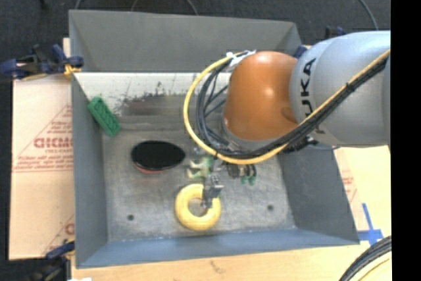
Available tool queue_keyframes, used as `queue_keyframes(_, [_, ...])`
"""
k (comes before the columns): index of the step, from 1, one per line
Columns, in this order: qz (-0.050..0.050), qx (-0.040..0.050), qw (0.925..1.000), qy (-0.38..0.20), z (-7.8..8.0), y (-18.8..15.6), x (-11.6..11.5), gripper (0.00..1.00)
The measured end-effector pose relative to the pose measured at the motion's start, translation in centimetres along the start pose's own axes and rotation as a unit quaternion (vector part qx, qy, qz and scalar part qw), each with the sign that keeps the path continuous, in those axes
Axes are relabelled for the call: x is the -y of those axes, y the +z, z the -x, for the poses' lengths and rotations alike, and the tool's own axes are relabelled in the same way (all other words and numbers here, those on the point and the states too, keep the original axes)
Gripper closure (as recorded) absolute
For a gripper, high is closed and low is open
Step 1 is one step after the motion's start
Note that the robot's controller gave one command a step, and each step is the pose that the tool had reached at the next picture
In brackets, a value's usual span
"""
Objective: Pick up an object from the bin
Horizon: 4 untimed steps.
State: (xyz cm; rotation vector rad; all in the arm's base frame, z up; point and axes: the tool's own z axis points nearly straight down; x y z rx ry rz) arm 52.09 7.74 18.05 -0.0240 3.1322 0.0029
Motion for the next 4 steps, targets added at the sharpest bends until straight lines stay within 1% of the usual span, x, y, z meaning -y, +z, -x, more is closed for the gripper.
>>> queue_keyframes(1, [-0.001,-0.0038,0.9984,-0.057,-2.6,3.8,-0.7,0.0])
queue_keyframes(2, [0.002,-0.0028,0.999,-0.045,-2.0,10.7,0.2,1.0])
queue_keyframes(3, [0.002,-0.0028,0.999,-0.045,-2.0,10.7,0.2,1.0])
queue_keyframes(4, [-0.001,-0.0034,0.9978,-0.066,-2.8,-2.7,0.4,1.0])
